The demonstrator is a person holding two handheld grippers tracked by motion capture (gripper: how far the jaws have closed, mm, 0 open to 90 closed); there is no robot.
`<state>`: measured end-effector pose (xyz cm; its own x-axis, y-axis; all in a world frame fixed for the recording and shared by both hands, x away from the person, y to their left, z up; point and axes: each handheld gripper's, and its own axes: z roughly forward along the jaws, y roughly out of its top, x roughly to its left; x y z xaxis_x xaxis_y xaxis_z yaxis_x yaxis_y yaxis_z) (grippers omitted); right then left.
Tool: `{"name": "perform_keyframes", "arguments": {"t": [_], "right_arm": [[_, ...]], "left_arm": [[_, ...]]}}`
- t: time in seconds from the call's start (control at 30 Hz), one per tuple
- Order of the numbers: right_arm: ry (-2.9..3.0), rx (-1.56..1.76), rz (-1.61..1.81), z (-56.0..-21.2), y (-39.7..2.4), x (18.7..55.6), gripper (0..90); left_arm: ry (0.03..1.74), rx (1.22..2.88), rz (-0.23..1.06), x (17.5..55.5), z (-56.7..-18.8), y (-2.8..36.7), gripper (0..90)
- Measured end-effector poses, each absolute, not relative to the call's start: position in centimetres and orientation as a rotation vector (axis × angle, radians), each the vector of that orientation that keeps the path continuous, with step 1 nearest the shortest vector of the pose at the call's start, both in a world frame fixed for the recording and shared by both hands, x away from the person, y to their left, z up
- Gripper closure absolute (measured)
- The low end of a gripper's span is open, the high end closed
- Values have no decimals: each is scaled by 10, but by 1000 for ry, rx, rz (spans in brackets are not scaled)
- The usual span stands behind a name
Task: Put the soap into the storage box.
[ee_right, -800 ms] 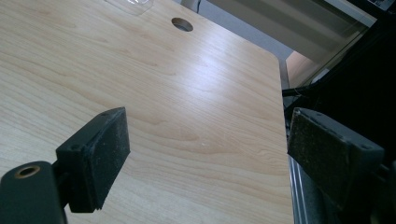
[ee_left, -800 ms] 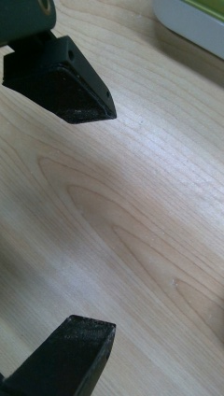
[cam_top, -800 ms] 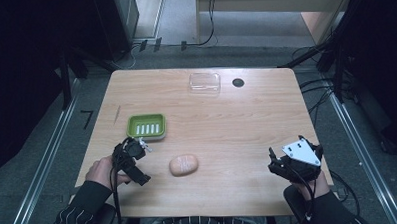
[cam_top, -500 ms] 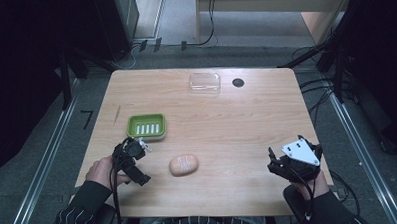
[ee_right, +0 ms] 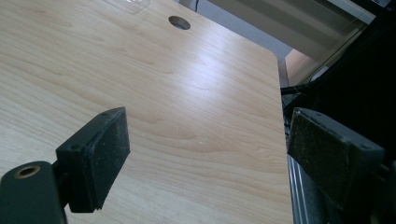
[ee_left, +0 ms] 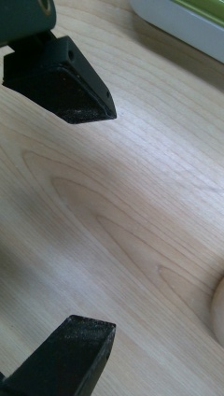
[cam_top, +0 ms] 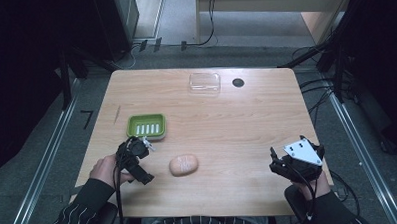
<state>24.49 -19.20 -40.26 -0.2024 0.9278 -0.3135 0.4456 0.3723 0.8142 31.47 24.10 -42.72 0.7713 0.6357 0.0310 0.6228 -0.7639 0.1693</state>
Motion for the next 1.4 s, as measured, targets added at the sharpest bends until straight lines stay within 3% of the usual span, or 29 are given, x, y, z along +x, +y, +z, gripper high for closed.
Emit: {"name": "perform_keyframes", "arguments": {"t": [1.4], "right_arm": [[1810, 1193, 727, -400, -188, 242, 138]], "left_arm": [[819, 2832, 96, 323, -416, 196, 17]]}}
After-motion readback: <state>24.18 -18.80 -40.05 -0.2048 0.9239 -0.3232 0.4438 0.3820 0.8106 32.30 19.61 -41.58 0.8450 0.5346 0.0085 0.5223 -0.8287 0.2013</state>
